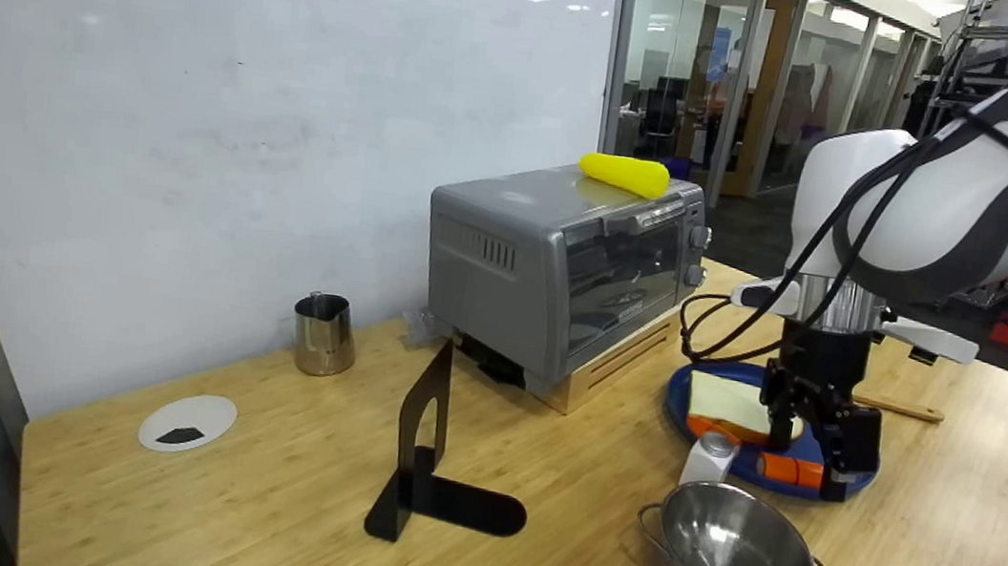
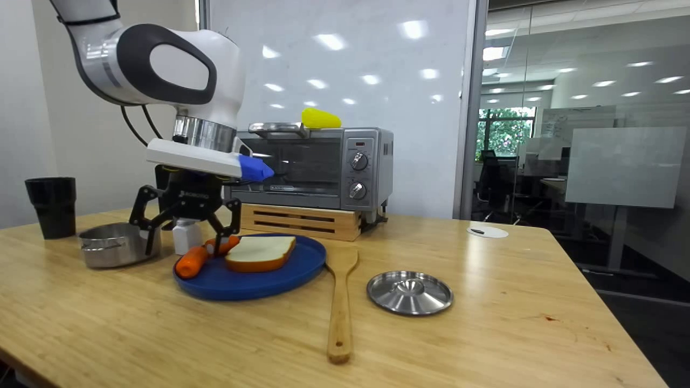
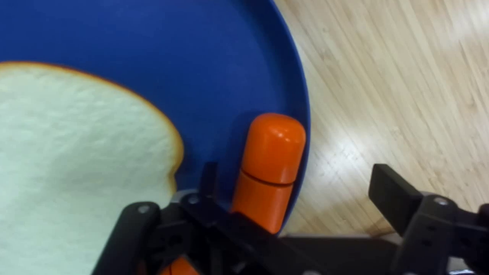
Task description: Take the lid off the pot, put it on the table, take half a carrot from the plate, put it in the pot then cover the pot with the lid
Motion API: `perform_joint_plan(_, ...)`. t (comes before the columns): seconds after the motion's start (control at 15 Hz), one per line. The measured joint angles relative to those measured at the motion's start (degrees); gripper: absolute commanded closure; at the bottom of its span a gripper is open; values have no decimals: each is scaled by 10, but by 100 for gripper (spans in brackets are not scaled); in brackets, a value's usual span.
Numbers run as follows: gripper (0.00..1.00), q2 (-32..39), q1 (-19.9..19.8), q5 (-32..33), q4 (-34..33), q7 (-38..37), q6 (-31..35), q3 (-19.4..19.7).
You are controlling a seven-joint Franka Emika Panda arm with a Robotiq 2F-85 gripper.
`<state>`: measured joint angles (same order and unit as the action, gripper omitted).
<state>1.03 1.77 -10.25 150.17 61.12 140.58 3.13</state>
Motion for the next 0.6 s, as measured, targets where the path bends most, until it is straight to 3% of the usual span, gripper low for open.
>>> perform_joint_plan(0.33, 0, 9, -1, -19, -4, 8, 4, 0)
perform_joint_plan(0.4, 8, 11, -2, -21, -4, 10, 5, 0)
perform_joint_plan(0.47, 26, 11, -3, -23, -4, 11, 6, 0)
perform_joint_plan(0.6, 41, 12, -3, -25, -4, 12, 7, 0)
